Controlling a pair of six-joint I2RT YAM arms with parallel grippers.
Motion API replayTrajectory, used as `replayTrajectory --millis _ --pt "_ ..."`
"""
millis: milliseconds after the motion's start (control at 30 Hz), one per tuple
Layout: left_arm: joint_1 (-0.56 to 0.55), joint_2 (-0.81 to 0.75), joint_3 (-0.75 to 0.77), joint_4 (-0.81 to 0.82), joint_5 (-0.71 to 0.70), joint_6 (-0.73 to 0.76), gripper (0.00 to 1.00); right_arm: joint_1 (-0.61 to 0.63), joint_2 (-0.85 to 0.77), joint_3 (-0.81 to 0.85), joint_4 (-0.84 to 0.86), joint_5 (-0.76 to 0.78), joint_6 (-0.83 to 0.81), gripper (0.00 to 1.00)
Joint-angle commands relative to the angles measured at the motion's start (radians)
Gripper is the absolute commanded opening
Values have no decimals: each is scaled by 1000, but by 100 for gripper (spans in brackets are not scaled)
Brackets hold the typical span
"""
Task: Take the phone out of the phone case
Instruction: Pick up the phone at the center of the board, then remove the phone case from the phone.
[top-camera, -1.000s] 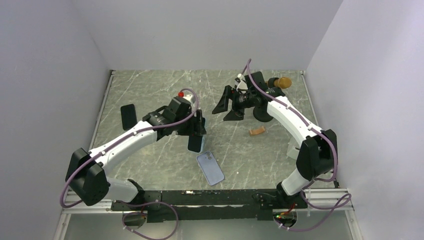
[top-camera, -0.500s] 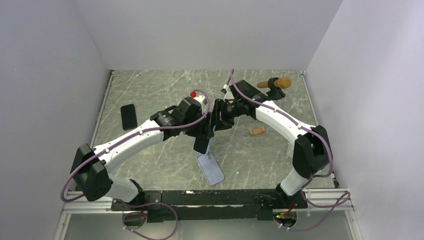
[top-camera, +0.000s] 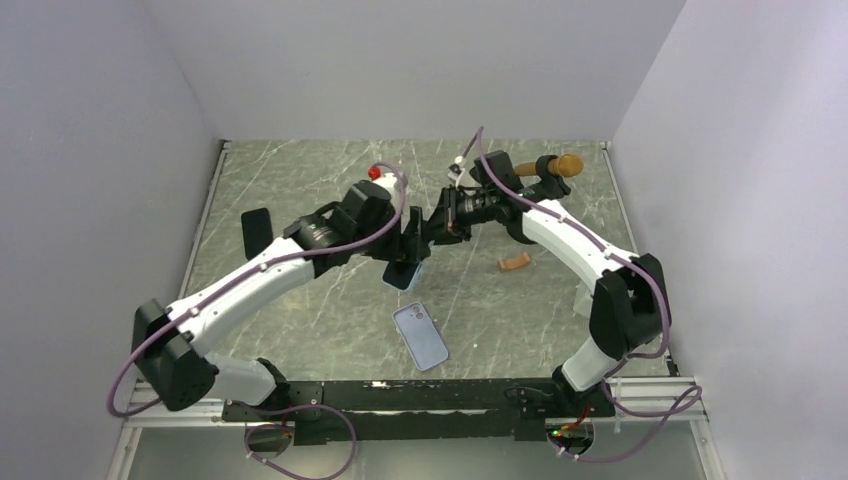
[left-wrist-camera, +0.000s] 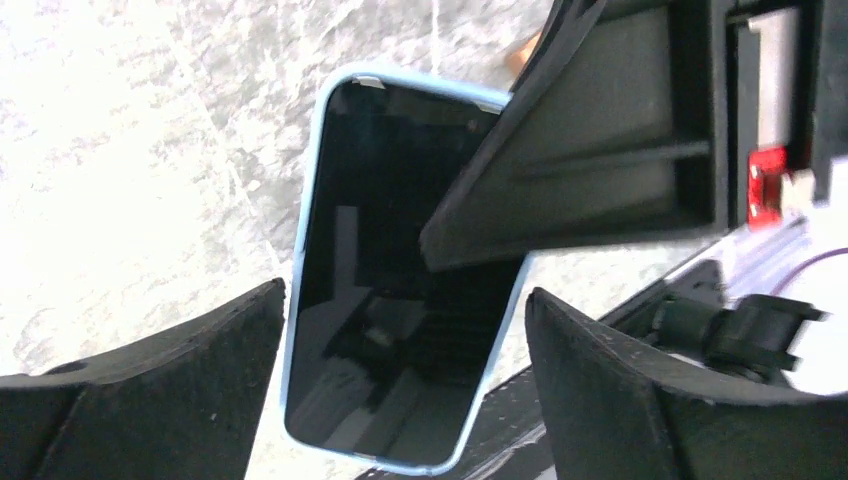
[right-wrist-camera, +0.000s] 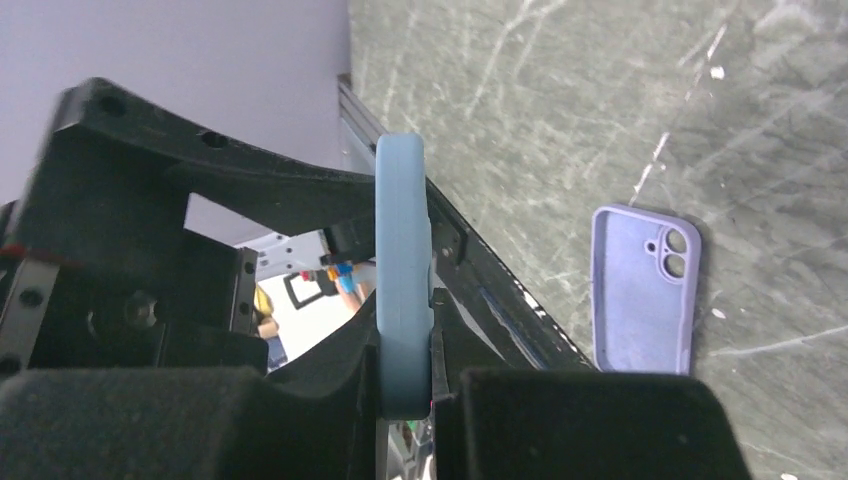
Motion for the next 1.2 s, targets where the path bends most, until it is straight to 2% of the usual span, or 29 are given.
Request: replayTrajectory --millis 0,133,333,433,533,633,700,767,933,1000,1067,1167 --pt "62 -161 -20 67 65 -131 97 -67 -127 50 147 -92 57 0" --pt "177 -326 -154 173 222 -267 99 -114 -185 66 181 -125 31 0" --pt "302 -440 -318 420 499 -398 88 -189 -263 21 372 -237 116 0" --pt "314 -420 -348 556 634 -444 80 -208 -285 -2 483 -284 192 0" --pt "324 -397 -395 789 739 -536 70 -211 -299 -12 581 -325 262 0" --pt "325 -405 -457 996 759 -637 58 -211 -307 -15 616 -339 310 0" --pt "325 -413 -473 1052 758 -654 46 -210 -313 -27 647 -347 349 0" --pt "325 -417 -475 1071 765 -653 41 -211 -316 -37 675 -354 378 0" --pt "324 -410 -460 1120 807 -660 44 -210 -315 -46 689 -361 398 0" --pt "324 -405 -451 1139 824 -669 56 -211 -313 -46 699 -364 406 0" --pt "325 -402 -445 1168 836 -680 61 -211 -312 -44 705 -368 410 0" --pt "329 -402 -440 1154 823 -676 59 -211 -316 -55 728 -374 427 0"
